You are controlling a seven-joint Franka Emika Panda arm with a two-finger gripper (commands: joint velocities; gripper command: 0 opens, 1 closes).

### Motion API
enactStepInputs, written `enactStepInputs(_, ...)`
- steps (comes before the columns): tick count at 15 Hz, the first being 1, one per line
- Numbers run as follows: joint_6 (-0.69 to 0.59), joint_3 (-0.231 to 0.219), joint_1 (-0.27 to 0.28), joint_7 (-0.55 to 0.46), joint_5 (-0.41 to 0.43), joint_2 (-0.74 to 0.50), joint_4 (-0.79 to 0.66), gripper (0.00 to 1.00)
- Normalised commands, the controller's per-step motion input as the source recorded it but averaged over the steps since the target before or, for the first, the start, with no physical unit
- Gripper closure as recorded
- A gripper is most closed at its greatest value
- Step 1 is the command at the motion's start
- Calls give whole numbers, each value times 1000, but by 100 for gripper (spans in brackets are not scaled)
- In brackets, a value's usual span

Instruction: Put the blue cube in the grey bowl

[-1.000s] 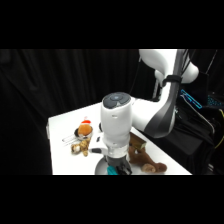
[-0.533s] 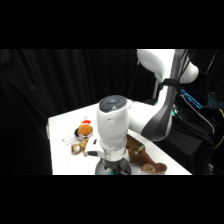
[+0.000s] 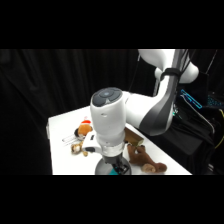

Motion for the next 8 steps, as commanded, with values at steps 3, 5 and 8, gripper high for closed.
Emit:
enactStepInputs(3, -330, -6, -52, -27, 17, -304, -42, 0)
enactStepInputs(5, -282, 25, -97, -88, 72, -328, -74, 0)
enactStepInputs(8, -207, 16, -74, -43, 59, -331, -80, 0)
